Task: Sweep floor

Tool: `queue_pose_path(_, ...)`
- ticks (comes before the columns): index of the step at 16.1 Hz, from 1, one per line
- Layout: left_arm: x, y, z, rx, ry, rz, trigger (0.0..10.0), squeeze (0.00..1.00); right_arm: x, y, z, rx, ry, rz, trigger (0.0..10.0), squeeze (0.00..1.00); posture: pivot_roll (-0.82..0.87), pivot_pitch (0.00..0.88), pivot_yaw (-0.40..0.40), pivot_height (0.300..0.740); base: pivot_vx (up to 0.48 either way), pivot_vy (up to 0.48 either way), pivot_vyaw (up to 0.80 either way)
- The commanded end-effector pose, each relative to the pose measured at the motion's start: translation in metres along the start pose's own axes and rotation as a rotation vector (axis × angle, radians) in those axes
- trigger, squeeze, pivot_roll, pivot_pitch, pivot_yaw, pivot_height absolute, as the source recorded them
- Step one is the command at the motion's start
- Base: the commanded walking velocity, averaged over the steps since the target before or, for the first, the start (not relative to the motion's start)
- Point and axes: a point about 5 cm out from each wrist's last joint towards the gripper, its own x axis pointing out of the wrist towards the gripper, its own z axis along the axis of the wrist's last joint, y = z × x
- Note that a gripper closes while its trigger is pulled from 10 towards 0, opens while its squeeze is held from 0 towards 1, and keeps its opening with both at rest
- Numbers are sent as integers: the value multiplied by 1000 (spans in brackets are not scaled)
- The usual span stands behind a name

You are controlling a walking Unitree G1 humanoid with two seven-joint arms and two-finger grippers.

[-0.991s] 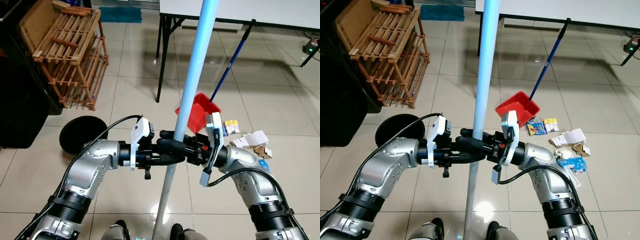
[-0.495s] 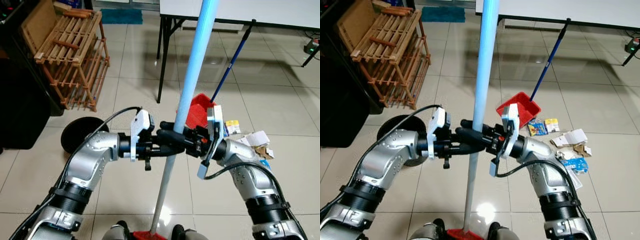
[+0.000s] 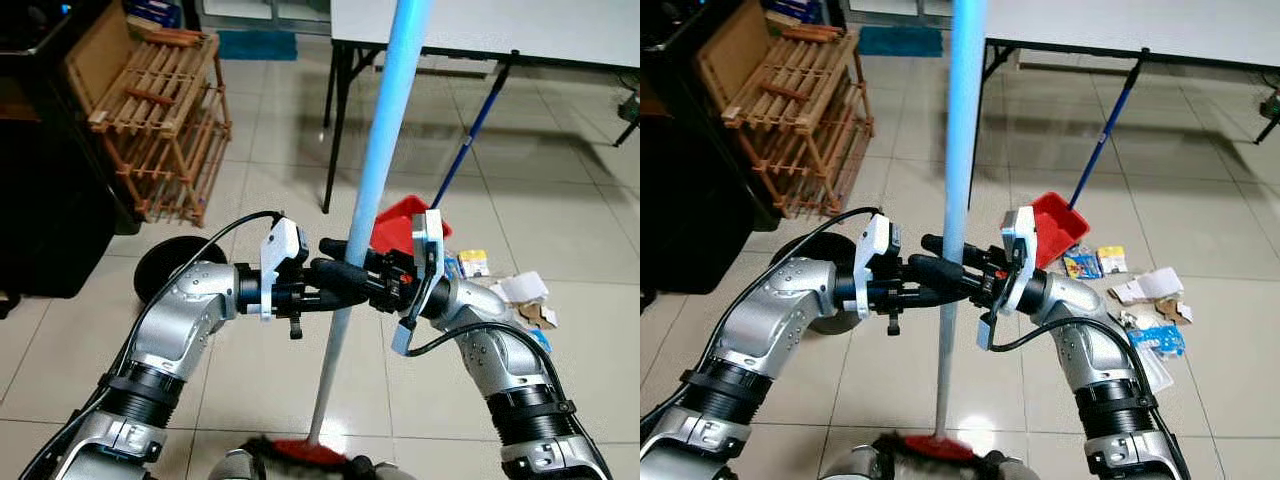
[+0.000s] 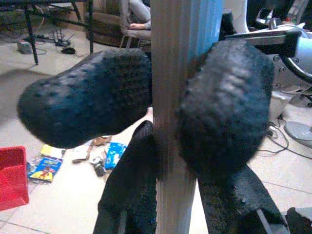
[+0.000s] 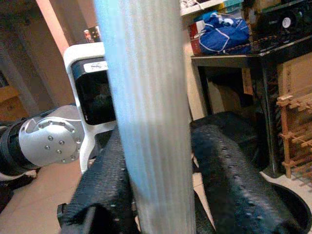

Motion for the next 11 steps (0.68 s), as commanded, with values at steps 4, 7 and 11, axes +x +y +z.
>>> queue_pose_path(4, 6, -3, 3, 18, -6, -41, 10000, 0, -1, -1, 1, -3, -11, -6, 10000, 1000, 57, 134, -51, 740, 0, 0, 0)
queue_pose_path(7, 7, -4, 2, 19, -5, -44, 10000, 0, -1, -1, 0, -2, -13, -12, 10000, 1000, 57, 133, -51, 740, 0, 0, 0)
queue_pose_path(11, 8, -4, 2, 21, -3, -45, 10000, 0, -1, -2, 0, 0, -17, -23, 10000, 1000, 58, 141, -49, 740, 0, 0, 0)
